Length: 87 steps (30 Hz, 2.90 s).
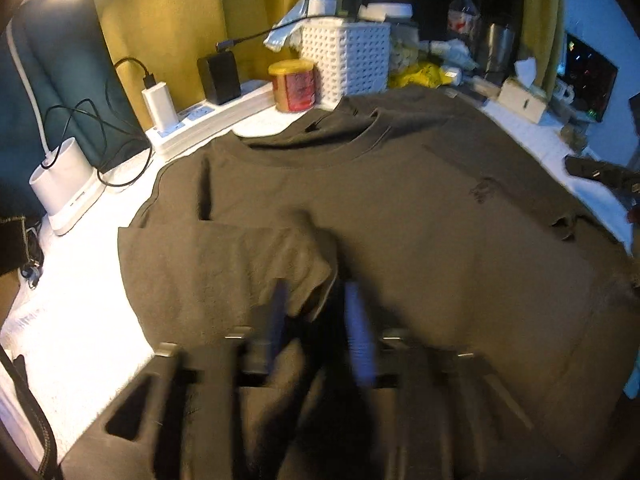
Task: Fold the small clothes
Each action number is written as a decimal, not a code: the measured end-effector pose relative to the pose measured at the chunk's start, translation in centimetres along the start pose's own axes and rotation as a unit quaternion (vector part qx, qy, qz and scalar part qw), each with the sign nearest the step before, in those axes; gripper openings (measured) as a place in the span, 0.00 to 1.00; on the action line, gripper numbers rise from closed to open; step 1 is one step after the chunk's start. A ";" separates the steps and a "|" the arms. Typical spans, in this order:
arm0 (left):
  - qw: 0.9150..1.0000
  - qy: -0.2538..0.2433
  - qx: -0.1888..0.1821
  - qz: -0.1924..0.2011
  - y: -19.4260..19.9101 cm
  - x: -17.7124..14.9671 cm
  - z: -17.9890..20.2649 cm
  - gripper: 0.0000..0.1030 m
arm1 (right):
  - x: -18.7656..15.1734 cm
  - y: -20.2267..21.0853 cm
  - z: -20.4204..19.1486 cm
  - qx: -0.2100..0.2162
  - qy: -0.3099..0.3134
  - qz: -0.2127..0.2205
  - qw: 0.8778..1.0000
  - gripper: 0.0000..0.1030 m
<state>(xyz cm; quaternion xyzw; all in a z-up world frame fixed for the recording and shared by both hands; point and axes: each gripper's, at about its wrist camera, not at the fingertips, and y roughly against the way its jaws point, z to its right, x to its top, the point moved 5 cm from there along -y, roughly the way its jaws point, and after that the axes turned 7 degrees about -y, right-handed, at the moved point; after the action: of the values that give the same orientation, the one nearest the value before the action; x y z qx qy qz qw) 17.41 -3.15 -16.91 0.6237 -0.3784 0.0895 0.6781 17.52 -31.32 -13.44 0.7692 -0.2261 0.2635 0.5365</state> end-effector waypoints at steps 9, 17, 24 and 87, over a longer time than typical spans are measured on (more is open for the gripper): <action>1.000 0.022 -0.016 0.006 0.9 -0.3 -0.7 0.67 | 0.1 0.2 -1.0 0.004 0.010 0.002 1.000 0.35; 0.998 0.048 0.031 0.017 4.5 -2.2 -4.9 0.67 | -0.1 0.5 -1.1 -0.001 0.010 0.002 1.000 0.35; 0.996 0.075 0.038 -0.009 4.7 -5.8 -7.3 0.66 | -0.4 0.4 -2.6 0.007 0.024 -0.003 1.000 0.35; 0.998 0.027 -0.061 -0.012 6.9 -5.8 1.5 0.50 | -3.7 -0.3 -2.7 0.004 0.055 -0.057 0.997 0.35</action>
<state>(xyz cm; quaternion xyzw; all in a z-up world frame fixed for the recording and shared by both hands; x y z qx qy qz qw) 8.66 -1.10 -15.23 0.5825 -0.3576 0.0749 0.7261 14.44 -28.48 -15.29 0.7672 -0.1511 0.2756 0.5591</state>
